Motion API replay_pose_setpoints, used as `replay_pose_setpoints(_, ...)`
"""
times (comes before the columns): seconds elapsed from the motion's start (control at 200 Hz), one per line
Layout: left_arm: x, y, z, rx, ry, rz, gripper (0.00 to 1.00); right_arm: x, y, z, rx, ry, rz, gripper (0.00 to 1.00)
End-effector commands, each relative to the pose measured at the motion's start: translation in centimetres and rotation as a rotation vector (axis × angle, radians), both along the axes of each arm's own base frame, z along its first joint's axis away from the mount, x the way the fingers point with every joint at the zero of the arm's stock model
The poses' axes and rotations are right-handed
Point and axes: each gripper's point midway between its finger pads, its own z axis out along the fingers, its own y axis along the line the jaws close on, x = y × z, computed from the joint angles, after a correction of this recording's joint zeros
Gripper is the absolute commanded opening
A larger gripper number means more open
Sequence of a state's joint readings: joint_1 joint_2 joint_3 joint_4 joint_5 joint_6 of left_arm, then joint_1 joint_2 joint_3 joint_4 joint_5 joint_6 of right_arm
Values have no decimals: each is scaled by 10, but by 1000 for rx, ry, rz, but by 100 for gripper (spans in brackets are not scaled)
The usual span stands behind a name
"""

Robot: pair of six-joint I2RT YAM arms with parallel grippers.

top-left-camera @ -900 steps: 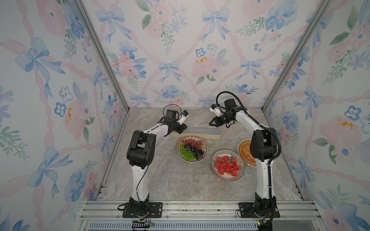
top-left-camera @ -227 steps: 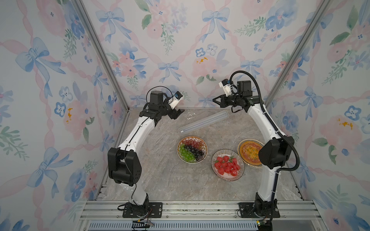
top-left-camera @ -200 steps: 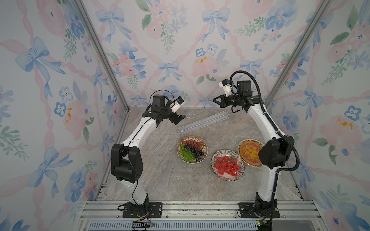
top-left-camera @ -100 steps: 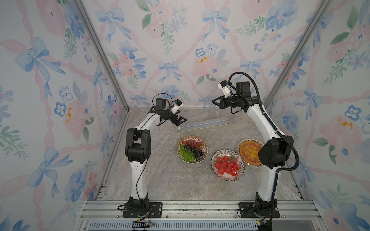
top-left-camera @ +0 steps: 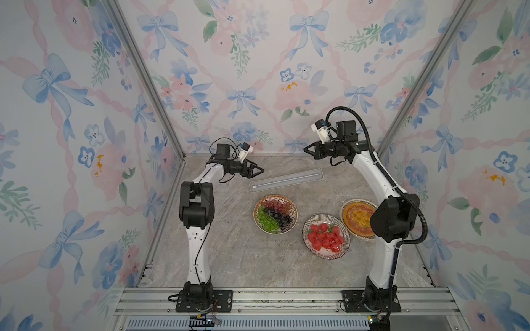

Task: Wrap the plate with plastic wrap
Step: Adjust the plastic wrap cutting box at the center of the board.

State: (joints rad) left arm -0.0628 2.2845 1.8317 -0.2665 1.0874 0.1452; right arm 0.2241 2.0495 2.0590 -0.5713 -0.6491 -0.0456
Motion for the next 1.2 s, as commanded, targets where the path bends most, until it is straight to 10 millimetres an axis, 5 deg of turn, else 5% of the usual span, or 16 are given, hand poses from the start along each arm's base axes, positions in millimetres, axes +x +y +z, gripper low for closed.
replay_pose_setpoints(0.0, -6, 5, -16, -30, 106, 16, 98, -13, -2, 35, 12, -91, 20, 0)
replay_pose_setpoints(0.385, -3, 12, -24, 0, 122, 54, 98, -38, -11, -9, -37, 14, 38, 0)
replay_pose_setpoints(0.875, -3, 11, -29, 38, 89, 58, 98, -116, -5, -97, -111, 237, 103, 0)
replay_pose_setpoints(1.195, -3, -5, -34, 66, 71, 38, 78, -147, -17, -159, -222, 405, 68, 0)
